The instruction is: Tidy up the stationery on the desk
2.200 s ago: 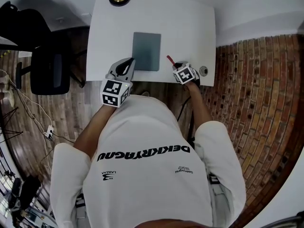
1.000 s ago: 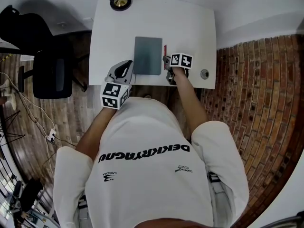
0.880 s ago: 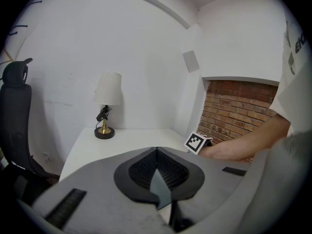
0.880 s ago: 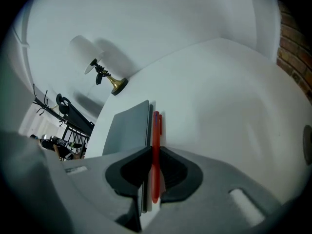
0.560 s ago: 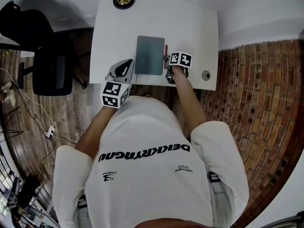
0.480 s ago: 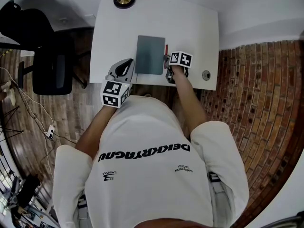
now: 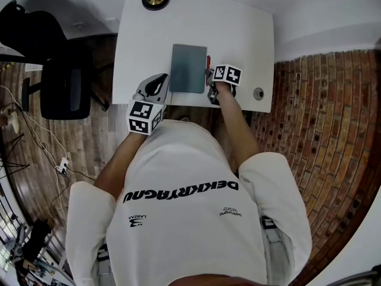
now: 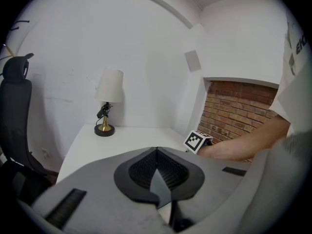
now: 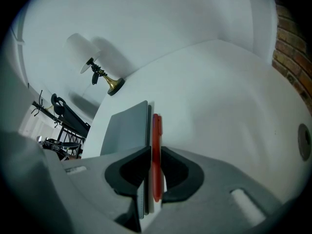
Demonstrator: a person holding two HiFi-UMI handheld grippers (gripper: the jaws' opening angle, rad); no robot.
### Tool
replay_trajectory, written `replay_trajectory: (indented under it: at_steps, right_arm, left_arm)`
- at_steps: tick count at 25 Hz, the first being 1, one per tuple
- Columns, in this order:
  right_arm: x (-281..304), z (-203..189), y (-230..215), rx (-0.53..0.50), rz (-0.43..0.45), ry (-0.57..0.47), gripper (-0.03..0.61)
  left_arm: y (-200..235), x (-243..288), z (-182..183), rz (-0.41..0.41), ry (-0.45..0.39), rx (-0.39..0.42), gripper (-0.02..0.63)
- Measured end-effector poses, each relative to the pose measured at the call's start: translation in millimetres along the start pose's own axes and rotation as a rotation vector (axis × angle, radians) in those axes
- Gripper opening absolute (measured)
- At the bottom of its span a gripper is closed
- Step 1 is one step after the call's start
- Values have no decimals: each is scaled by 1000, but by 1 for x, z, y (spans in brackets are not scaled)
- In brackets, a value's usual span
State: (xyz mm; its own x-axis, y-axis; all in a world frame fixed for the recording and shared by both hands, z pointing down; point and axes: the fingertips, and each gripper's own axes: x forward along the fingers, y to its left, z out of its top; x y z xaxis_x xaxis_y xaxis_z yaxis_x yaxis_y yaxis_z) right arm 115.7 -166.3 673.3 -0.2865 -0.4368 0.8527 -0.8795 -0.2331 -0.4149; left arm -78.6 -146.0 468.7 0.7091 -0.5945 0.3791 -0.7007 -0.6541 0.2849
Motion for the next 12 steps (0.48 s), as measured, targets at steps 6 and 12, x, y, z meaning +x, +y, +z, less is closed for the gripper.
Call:
replay_trajectory:
  at_steps: [6, 12]
  right_arm:
    - [-15, 8, 5, 24, 15, -57, 63]
    - [-48, 22, 16, 41, 50, -179, 49]
  left_arm:
    - [-1, 0, 2, -11, -7, 4, -3]
    - [-7, 0, 8, -29, -22, 17, -3]
